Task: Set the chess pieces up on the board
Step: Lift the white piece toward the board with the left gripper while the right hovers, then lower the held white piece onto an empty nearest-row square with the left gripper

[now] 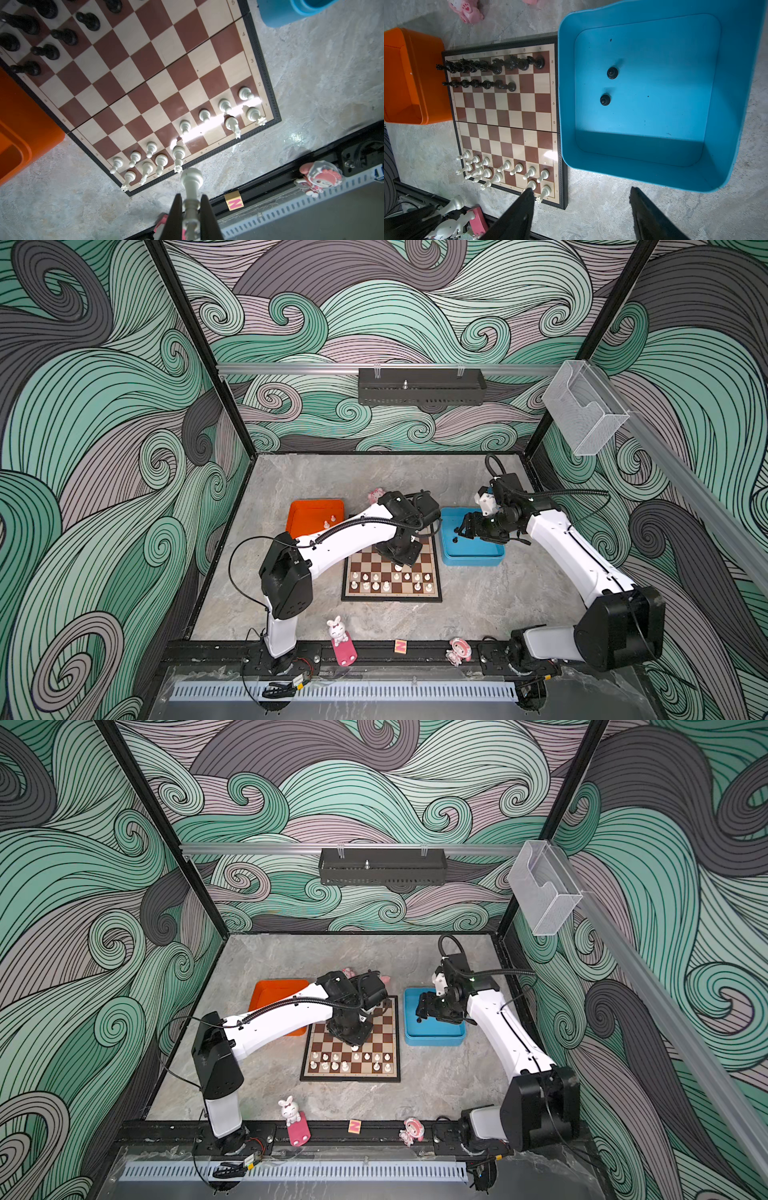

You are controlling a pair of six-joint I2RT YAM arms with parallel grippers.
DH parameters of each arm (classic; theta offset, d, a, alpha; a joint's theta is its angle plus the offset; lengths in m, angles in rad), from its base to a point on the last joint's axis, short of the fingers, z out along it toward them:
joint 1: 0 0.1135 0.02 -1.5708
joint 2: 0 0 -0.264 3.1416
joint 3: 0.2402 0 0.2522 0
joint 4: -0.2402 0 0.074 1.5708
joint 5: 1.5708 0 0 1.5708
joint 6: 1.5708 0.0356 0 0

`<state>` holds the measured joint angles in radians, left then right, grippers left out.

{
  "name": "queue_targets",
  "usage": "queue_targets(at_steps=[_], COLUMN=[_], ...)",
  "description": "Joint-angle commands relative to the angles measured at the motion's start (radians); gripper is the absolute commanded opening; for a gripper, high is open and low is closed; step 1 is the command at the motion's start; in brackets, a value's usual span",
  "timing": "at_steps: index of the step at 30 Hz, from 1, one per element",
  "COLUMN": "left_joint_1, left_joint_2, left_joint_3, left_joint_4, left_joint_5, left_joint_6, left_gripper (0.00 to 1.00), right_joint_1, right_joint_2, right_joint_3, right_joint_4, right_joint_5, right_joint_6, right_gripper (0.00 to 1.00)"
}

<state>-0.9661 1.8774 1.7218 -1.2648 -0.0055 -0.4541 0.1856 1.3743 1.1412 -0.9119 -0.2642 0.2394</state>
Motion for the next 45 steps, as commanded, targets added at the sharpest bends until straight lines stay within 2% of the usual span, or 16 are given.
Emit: queue_targets(at_steps=[1,8,14,45], left_joint_1=[-0.014,-0.043,-0.050,-0.063], left_joint_2=[0.027,0.063,0.100,0.135], left_joint_3=[-0.019,-0.072,-0.083,-0.143], left_joint_4=[0.025,0.088,0.083,0.129], left_joint_5=[0.025,0.027,-0.017,0.019], left_joint_6=[-0.032,-0.049,-0.041,-0.050], left_gripper=[0.11,0.12,0.11,0.11], right_joint_1=[-0.012,-0.025,-0.030,-0.043], right_joint_2=[-0.021,-0.017,-0.014,0.002], right_joint_3=[-0.009,-0.011,-0.011,-0.009], right_joint_4=[-0.018,-0.019,-0.018,-0.017], right_joint_5=[-0.021,-0.024,-0.024,-0.023], right_joint_6=[-0.015,-0.018,-0.021,-0.026], right_gripper=[0.73,0.73,0.73,0.74])
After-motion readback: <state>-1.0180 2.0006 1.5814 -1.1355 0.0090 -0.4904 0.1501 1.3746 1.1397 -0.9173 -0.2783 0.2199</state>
